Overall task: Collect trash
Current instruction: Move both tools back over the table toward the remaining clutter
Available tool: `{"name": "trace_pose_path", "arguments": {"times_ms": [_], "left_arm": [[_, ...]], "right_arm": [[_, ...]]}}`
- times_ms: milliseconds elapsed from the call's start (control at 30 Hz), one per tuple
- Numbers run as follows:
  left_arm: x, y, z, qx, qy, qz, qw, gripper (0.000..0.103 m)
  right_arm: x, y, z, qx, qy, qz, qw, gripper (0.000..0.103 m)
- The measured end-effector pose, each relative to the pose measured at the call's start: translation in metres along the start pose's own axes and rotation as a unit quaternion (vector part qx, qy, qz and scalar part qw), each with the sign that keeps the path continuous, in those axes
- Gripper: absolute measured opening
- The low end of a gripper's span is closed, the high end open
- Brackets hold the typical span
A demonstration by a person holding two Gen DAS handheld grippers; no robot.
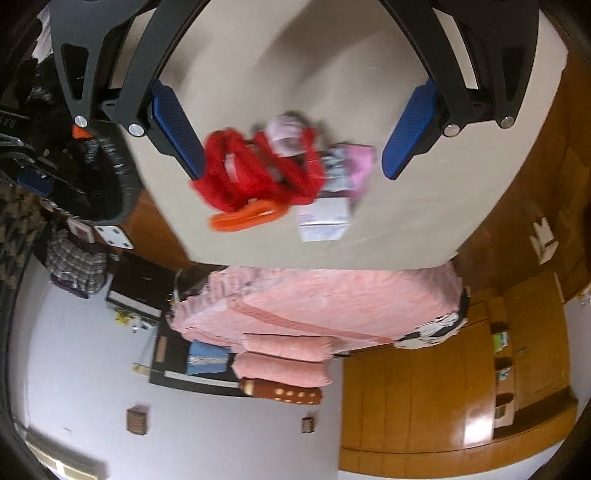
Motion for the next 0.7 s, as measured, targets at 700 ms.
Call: {"name": "trace_pose_path", "arguments": {"times_ms": [700], "left_arm": [[0.073, 0.004, 0.056, 0.029, 0.076, -0.045, 0.9957, 0.092]], "right_arm": [[0.04, -0.006, 0.1, 0.066, -0.031, -0.037, 0.997, 0.077]]}}
Point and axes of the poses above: each gripper's, at about its wrist camera, not at the fingertips, and z roughly the way its jaws point, x to its left, y to its top, the point moved 1 cm from there along z, roughly the way its jaws point, and after that the axes turned 8 degrees about -z, right-handed, at the moved point
